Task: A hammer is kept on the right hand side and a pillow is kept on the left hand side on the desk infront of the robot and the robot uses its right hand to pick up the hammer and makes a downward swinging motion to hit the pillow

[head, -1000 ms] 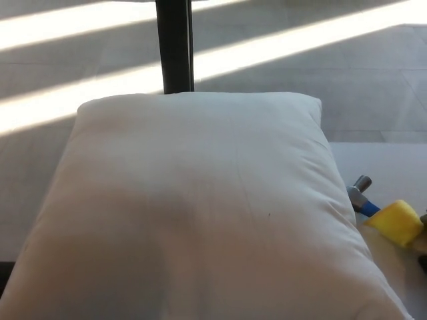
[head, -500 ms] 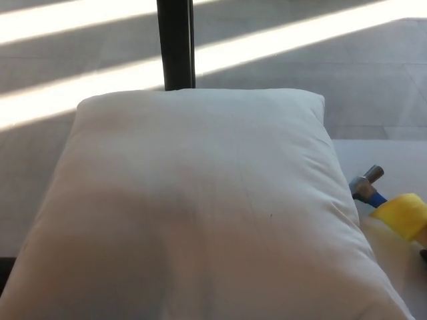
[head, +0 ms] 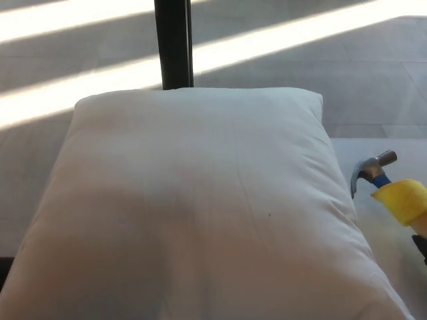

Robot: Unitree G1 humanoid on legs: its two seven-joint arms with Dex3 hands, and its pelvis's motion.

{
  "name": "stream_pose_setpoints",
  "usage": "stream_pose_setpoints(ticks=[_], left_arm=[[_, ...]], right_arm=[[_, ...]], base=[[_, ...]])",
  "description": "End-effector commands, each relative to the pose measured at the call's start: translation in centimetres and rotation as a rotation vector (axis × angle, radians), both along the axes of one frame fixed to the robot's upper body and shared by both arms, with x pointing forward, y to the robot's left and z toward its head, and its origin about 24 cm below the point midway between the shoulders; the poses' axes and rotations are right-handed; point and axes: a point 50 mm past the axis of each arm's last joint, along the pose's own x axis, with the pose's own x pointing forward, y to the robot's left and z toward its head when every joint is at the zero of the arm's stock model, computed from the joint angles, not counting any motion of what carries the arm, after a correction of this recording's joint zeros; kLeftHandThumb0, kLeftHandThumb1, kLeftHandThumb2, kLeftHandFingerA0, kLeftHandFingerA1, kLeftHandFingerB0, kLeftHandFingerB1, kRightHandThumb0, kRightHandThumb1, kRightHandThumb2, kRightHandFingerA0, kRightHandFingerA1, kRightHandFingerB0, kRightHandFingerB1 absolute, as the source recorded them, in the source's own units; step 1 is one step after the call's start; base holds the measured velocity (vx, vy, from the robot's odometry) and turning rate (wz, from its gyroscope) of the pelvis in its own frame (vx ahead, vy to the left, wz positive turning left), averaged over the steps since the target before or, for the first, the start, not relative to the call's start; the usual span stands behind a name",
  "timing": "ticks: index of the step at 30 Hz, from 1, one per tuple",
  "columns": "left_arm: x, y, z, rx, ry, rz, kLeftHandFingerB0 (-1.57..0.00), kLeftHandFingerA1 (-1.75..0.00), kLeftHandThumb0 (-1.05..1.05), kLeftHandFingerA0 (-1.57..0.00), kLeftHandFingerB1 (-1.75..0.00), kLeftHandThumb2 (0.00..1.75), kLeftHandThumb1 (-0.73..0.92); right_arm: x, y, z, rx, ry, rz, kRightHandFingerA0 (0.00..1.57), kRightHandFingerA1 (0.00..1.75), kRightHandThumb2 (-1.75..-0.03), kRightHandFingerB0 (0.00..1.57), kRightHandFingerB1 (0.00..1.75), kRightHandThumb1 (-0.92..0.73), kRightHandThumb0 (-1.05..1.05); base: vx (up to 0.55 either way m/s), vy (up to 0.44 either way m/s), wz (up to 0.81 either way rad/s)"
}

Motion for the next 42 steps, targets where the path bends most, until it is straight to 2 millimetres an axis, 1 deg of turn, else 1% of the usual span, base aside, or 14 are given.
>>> stream_pose_setpoints(ticks=[1,3,4,9,15,16,21,26,27,30,33,35,38,42], left_arm=[[-0.7,0.6,0.7,0.037,0.000,0.001,-0.80,-0.54,-0.68,-0.81,-0.49,0.66,0.83],[-0.7,0.6,0.7,0.036,0.000,0.000,-0.80,-0.54,-0.68,-0.81,-0.49,0.66,0.83],[-0.8,0.6,0.7,0.035,-0.006,0.001,-0.80,-0.56,-0.69,-0.80,-0.49,0.65,0.83],[-0.9,0.6,0.7,0.036,-0.007,-0.010,-0.79,-0.56,-0.72,-0.80,-0.48,0.67,0.85],[-1.5,0.2,0.3,0.021,-0.004,0.016,-0.81,-0.56,-0.70,-0.79,-0.50,0.65,0.83],[-1.5,0.2,0.3,0.027,0.001,0.005,-0.80,-0.58,-0.70,-0.80,-0.50,0.66,0.85],[-2.0,0.2,0.4,0.028,0.006,0.011,-0.81,-0.59,-0.74,-0.82,-0.48,0.66,0.84],[-2.2,0.3,0.4,0.025,0.005,0.047,-0.82,-0.58,-0.72,-0.82,-0.50,0.65,0.82],[-2.3,0.3,0.4,0.035,0.019,0.024,-0.80,-0.59,-0.70,-0.82,-0.49,0.66,0.84],[-2.2,0.3,0.4,0.029,0.014,0.036,-0.81,-0.61,-0.71,-0.85,-0.50,0.65,0.82],[-2.2,0.3,0.4,0.031,0.024,0.031,-0.81,-0.60,-0.69,-0.86,-0.49,0.66,0.83],[-2.2,0.2,0.3,0.035,0.022,0.021,-0.81,-0.60,-0.71,-0.83,-0.49,0.66,0.84],[-2.3,0.2,0.3,0.033,0.020,0.026,-0.79,-0.59,-0.70,-0.82,-0.49,0.65,0.84],[-2.5,0.1,0.3,0.024,0.017,0.023,-0.80,-0.60,-0.71,-0.80,-0.50,0.65,0.84]], right_arm=[[1.1,1.6,1.1,0.292,-0.069,-0.019,1.20,1.39,-1.11,0.96,1.23,-0.56,-0.30],[1.1,1.6,1.2,0.294,-0.069,-0.020,1.20,1.39,-1.11,0.96,1.23,-0.56,-0.30],[1.2,1.9,1.2,0.328,-0.086,-0.013,0.97,1.75,-1.13,0.84,1.54,-0.57,-0.22],[1.3,2.0,1.7,0.375,-0.107,0.002,1.01,1.75,-1.24,0.85,1.64,-0.53,-0.19],[1.9,2.4,3.2,0.513,-0.143,0.007,1.02,1.75,-1.06,0.72,1.71,-0.65,-0.23],[2.4,2.5,4.4,0.553,-0.182,0.005,1.02,1.75,-1.18,0.79,1.62,-0.57,-0.20],[3.6,3.1,7.4,0.643,-0.291,0.041,1.03,1.75,-1.30,0.72,1.75,-0.48,-0.23],[4.7,4.0,9.9,0.676,-0.346,0.070,1.03,1.75,-1.22,0.73,1.75,-0.55,-0.23],[5.1,4.8,11.1,0.699,-0.378,0.095,1.01,1.75,-1.11,0.69,1.75,-0.61,-0.21],[5.8,7.6,13.1,0.830,-0.406,0.173,1.00,1.75,-1.08,0.62,1.75,-0.62,-0.21],[6.1,9.5,13.7,0.842,-0.404,0.224,0.99,1.75,-0.89,0.60,1.75,-0.71,-0.23],[6.4,12.0,14.3,0.905,-0.368,0.254,1.01,1.75,-1.09,0.68,1.70,-0.62,-0.23],[6.5,13.7,14.3,0.989,-0.331,0.269,1.01,1.75,-0.98,0.64,1.73,-0.72,-0.28],[6.1,16.8,13.6,1.114,-0.258,0.263,1.05,1.75,-1.07,0.77,1.74,-0.68,-0.30]], base=[[0.00,0.000,0.00],[0.00,0.000,0.00],[0.00,0.000,0.00],[0.00,0.000,0.00],[0.00,0.000,0.00],[0.00,0.000,0.00],[0.00,0.000,0.00],[0.00,0.000,0.00],[0.00,0.000,0.00],[0.00,0.000,0.00],[0.00,0.000,0.00],[0.00,0.000,0.00],[0.00,0.000,0.00],[0.00,0.000,0.00]])
